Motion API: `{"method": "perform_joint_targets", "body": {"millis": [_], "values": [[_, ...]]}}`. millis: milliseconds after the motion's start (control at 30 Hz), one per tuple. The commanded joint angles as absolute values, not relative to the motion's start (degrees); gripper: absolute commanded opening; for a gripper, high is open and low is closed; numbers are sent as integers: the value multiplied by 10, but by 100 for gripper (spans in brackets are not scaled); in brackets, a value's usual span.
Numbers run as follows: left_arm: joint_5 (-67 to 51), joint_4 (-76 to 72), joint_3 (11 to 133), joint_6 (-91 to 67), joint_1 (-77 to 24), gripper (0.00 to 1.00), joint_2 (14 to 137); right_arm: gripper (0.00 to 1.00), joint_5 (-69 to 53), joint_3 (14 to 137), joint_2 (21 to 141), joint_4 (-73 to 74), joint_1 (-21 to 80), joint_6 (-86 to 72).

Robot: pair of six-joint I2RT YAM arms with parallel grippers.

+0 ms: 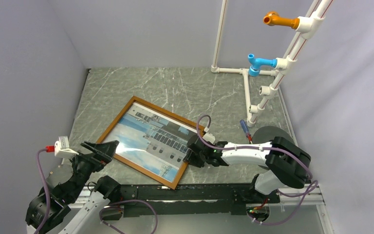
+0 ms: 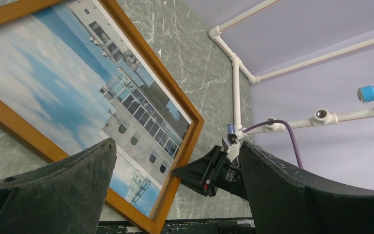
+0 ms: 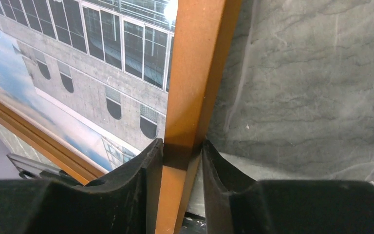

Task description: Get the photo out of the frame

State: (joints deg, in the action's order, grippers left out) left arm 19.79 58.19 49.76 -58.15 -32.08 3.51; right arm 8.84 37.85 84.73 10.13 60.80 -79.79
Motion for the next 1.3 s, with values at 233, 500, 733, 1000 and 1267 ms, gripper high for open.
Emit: {"method": "perform_joint_targets", "body": {"millis": [233, 500, 733, 1000, 1267], "values": [[207, 582, 510, -574, -322, 99, 32, 12, 67, 363, 791, 84, 611, -826], [213, 584, 512, -573, -322, 99, 33, 0, 91, 371, 729, 97, 611, -833], [210, 584, 510, -575, -322, 99, 35, 0, 93, 372, 716, 78, 583, -835], [211, 590, 510, -577, -322, 99, 32, 0, 92, 376, 734, 47, 526, -826], [213, 596, 514, -574, -322, 99, 32, 0, 110, 416, 772, 55, 411, -737]]}}
